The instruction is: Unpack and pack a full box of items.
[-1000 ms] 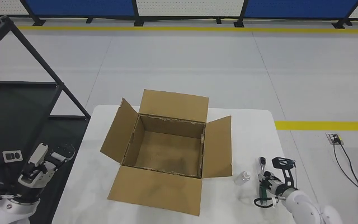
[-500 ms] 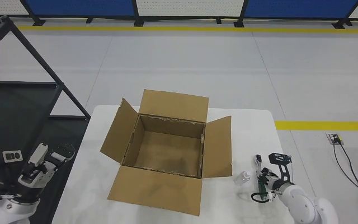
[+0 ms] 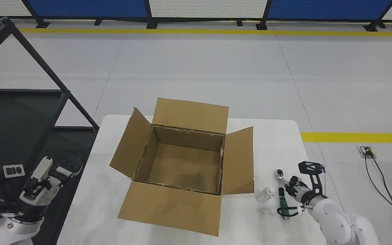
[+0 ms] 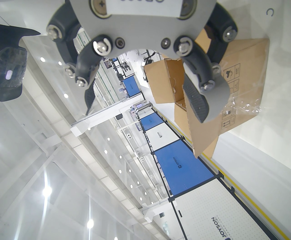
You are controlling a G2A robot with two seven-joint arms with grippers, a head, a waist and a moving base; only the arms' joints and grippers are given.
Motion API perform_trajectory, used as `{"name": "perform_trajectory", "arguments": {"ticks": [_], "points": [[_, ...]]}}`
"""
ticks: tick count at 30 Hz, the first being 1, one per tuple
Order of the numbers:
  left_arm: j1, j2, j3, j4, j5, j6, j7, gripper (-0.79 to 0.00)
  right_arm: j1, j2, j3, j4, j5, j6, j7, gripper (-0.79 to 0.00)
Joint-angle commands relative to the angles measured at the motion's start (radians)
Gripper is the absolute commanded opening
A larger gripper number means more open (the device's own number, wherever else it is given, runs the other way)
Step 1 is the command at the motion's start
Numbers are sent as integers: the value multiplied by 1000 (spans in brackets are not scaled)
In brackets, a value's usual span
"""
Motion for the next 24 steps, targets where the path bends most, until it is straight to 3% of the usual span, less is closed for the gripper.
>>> {"name": "perform_trajectory", "arguments": {"ticks": [1, 3, 5, 6, 14, 24], "points": [[0, 0, 0, 0, 0, 0, 0, 0, -27, 1, 12, -53, 37, -30, -37, -345], [0, 0, 0, 0, 0, 0, 0, 0, -55, 2, 22, -106, 77, -58, -81, -326], [0, 0, 0, 0, 0, 0, 0, 0, -83, 2, 26, -154, 113, -96, -126, -65], [0, 0, 0, 0, 0, 0, 0, 0, -97, 2, 26, -175, 131, -117, -147, -12], [0, 0, 0, 0, 0, 0, 0, 0, -154, 9, 10, -277, 260, -346, -268, 0], [9, 1, -25, 23, -5, -10, 17, 0, -95, 38, -50, -267, 419, -664, -145, 0]]}}
